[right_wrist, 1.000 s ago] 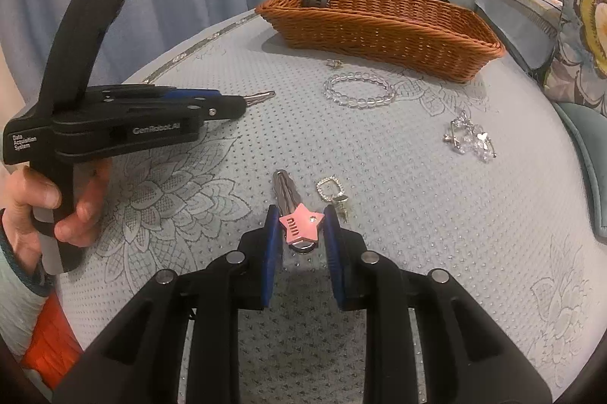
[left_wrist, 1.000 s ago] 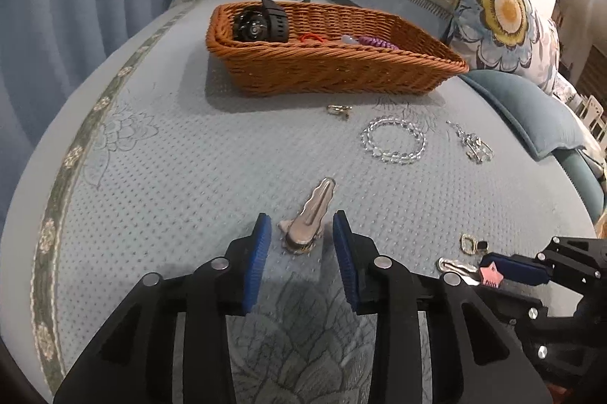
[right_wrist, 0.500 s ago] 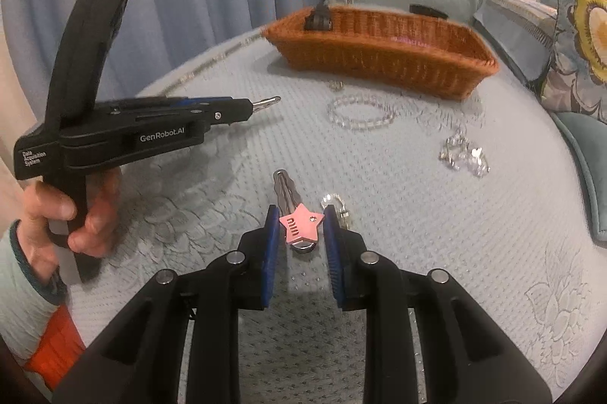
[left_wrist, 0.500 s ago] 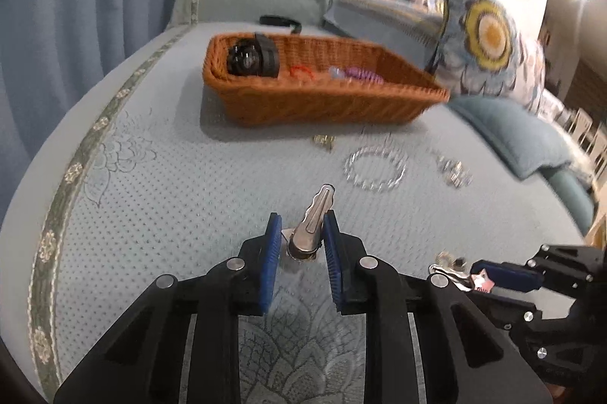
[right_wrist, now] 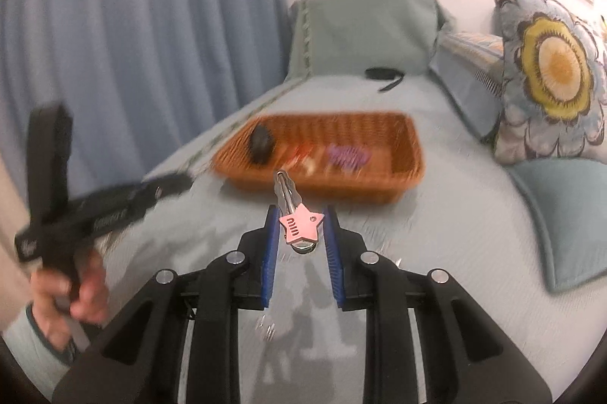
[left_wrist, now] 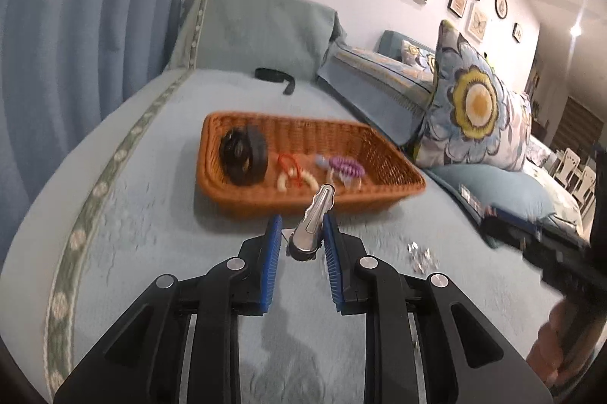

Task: Organize jewelry
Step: 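Carry the silver clip and pink star keychain into the basket and release both, then grasp the small silver ring charm with left tool while right tool grasps the crystal charm cluster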

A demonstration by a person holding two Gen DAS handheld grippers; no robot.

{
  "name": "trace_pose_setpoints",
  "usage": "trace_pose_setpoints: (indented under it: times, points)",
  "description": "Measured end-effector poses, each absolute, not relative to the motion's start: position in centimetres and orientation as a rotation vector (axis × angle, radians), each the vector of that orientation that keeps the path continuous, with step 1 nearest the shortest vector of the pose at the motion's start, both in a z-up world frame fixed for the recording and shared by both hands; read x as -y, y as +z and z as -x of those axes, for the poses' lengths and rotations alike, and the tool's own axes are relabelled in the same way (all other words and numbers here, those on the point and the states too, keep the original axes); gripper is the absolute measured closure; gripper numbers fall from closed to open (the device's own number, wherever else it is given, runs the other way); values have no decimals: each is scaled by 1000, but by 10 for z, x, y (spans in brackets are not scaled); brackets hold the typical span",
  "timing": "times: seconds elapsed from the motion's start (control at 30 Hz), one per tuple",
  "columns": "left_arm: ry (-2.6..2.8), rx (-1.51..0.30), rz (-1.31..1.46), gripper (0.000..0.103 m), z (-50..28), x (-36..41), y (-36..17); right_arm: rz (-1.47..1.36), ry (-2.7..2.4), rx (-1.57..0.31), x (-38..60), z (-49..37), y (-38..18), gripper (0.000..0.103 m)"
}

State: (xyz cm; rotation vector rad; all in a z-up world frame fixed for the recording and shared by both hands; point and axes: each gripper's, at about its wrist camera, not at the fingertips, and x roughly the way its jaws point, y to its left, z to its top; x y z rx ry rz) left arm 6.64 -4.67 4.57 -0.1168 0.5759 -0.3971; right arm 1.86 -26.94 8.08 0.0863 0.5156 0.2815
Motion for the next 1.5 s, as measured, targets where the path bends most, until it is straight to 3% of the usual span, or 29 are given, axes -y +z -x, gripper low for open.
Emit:
trace_pose_setpoints:
  times: [0.3,0.57,0.97,1.07,1.1,1.5]
  points:
    - [-415,-560,142,82,-140,74,58,-149,209,-538,286,-128,98,82]
    - [-399,-597,151,82,-197,96,43,-208,178,-673,292,-209,69,82]
    - [-407,-691,132,81,-214,103,14,-217,172,-794,288,-226,34,81]
    - [-423,-687,147,63,-208,100,17,-244,190,-795,291,-223,38,64]
    - [-422,-674,149,59,-203,98,21,-250,190,-790,292,-220,40,53]
    - [-468,-596,126,50,-122,79,62,-243,235,-653,314,-125,83,52]
